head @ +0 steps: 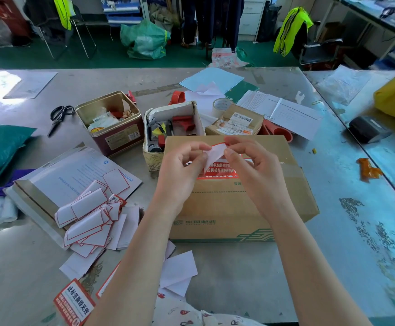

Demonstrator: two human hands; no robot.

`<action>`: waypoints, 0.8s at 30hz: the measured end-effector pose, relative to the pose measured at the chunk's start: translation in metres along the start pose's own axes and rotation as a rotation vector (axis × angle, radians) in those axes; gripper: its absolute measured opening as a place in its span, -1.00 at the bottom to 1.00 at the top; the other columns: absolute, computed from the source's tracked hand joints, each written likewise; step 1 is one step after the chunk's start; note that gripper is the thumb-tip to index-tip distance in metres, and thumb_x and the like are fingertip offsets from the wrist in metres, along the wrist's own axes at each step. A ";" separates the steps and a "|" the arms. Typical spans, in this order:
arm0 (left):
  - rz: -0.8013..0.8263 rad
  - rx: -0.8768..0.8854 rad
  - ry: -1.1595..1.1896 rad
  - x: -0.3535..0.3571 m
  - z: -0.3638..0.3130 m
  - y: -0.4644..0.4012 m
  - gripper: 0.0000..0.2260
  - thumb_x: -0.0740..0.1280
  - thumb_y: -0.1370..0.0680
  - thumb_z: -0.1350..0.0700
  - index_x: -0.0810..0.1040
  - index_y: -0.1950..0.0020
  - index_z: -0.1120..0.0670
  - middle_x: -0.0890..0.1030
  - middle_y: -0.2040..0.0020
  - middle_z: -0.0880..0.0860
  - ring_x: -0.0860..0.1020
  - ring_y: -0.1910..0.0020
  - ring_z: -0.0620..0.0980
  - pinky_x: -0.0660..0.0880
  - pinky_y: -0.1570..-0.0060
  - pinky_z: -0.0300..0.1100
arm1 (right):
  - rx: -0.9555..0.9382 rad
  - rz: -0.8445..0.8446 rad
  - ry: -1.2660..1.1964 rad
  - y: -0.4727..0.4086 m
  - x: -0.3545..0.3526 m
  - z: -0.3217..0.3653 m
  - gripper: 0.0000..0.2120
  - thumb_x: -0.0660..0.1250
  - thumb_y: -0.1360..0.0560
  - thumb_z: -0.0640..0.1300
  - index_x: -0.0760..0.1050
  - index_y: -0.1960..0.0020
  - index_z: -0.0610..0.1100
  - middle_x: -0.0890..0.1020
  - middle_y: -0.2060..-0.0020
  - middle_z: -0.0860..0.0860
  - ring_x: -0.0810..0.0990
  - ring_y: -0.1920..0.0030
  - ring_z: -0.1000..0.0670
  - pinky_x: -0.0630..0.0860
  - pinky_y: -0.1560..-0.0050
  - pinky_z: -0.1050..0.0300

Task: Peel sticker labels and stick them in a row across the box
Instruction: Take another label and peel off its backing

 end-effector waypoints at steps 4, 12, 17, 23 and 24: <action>-0.022 -0.045 -0.008 -0.001 0.004 -0.001 -0.80 0.27 -0.57 0.19 0.62 0.09 -0.07 0.65 0.08 -0.05 0.63 0.08 -0.07 0.61 0.06 -0.16 | 0.006 0.040 0.024 -0.001 0.002 -0.003 -0.87 0.28 -0.54 -0.17 0.60 0.09 -0.14 0.61 -0.11 0.09 0.61 -0.03 0.04 0.55 0.04 0.09; -0.100 -0.136 -0.038 -0.009 0.014 -0.002 -0.77 0.26 -0.56 0.22 0.62 0.16 -0.07 0.67 0.10 0.02 0.66 0.13 -0.06 0.60 0.06 -0.10 | -0.025 0.059 0.060 0.002 0.003 0.001 -0.86 0.22 -0.58 -0.14 0.52 0.05 -0.15 0.60 0.19 0.01 0.57 0.21 0.19 0.44 0.22 0.33; -0.120 -0.129 -0.078 -0.012 0.016 -0.002 -0.76 0.25 -0.56 0.21 0.60 0.17 -0.09 0.66 0.13 -0.02 0.65 0.15 -0.04 0.60 0.05 -0.05 | -0.016 0.064 0.036 0.003 0.004 0.002 -0.87 0.18 -0.59 -0.15 0.46 0.09 -0.13 0.54 0.29 0.13 0.53 0.31 0.30 0.43 0.28 0.42; -0.135 -0.137 -0.114 -0.016 0.021 -0.005 -0.79 0.24 -0.58 0.18 0.58 0.13 -0.09 0.65 0.07 0.00 0.62 0.09 -0.05 0.54 0.12 -0.21 | 0.010 0.060 0.033 0.001 0.003 -0.001 -0.88 0.17 -0.59 -0.12 0.46 0.04 -0.11 0.58 0.24 0.11 0.59 0.21 0.22 0.52 0.20 0.30; -0.140 -0.137 -0.119 -0.017 0.022 -0.006 -0.79 0.24 -0.58 0.17 0.58 0.13 -0.10 0.65 0.07 0.00 0.61 0.09 -0.06 0.52 0.13 -0.23 | 0.016 0.058 0.035 0.001 0.003 -0.001 -0.88 0.17 -0.59 -0.11 0.47 0.03 -0.11 0.59 0.23 0.11 0.60 0.20 0.20 0.53 0.17 0.26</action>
Point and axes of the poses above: each hand's wrist, its own y-axis away from the middle knuckle, its own x-axis out of the palm, z = x × y, the point moved 6 cm from there along -y, towards the middle knuckle
